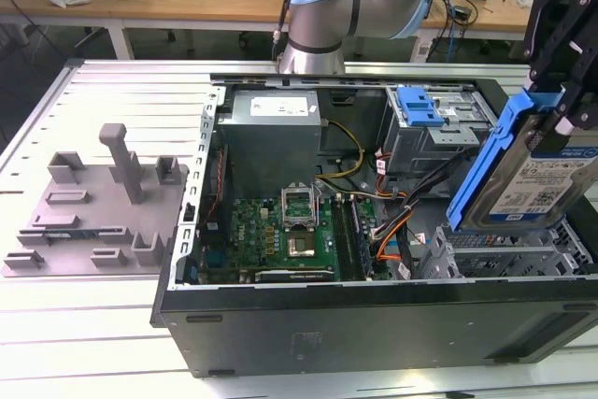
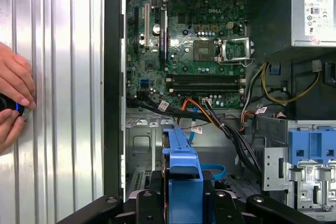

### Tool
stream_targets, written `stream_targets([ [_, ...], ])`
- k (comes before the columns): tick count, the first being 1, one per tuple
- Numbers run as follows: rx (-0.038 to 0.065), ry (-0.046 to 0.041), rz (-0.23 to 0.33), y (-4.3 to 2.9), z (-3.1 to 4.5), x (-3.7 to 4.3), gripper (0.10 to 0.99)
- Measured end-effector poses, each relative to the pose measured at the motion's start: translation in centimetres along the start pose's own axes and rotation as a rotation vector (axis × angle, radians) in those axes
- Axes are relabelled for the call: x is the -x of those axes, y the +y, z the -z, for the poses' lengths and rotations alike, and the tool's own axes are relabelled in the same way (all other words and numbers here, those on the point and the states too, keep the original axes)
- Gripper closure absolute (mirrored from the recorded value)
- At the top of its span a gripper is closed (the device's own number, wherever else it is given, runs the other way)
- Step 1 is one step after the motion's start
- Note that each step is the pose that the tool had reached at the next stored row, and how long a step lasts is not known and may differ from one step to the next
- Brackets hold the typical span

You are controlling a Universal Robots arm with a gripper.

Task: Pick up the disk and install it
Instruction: 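Insert the disk into the insertion slot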

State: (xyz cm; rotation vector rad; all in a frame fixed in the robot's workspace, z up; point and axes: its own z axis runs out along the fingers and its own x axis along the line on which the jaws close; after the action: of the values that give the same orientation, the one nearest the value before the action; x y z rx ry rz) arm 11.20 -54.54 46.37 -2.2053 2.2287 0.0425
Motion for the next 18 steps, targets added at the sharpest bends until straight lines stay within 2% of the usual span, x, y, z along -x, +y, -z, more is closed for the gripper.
stream_targets([
  [18, 0.000, 0.0000, 0.000, -0.01, -0.64, -0.35, 0.718],
])
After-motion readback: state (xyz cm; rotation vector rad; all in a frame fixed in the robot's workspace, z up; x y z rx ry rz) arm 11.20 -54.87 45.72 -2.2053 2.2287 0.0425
